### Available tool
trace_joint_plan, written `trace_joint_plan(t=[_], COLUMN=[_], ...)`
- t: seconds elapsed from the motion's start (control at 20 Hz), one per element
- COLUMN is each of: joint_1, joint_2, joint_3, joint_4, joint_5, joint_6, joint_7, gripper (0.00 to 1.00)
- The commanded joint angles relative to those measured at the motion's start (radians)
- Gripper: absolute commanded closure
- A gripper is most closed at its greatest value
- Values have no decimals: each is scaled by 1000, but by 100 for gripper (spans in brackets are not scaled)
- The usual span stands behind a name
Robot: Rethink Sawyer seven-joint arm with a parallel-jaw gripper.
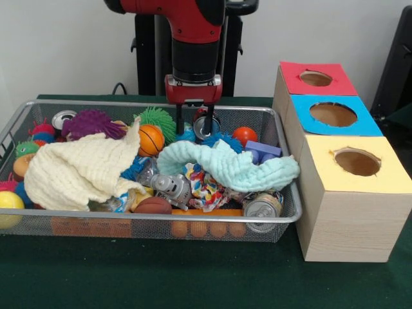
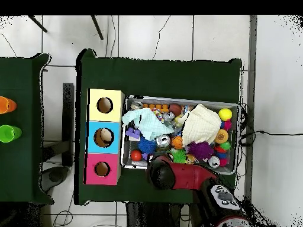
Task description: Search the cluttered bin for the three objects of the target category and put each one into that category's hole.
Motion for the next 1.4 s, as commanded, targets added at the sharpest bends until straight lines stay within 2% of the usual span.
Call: trace_joint_plan(t=[0.05,0.35,0.5,0.9,1.2,1.4], joint_1=[-25,1,-1,-77,-93,-136], joint_2=[48,14,9,48,95,134], joint_3=[61,12,-5,62,80,133], joint_4=[-22,-3,-37,-154,-235,-289], joint_5=[-47,-36,-45,-85,-142,-173], joint_6=[-44,-17,4,108,97,137], joint_7=[104,116,91,-24,-49,-96], gripper=[0,0,0,0,0,0])
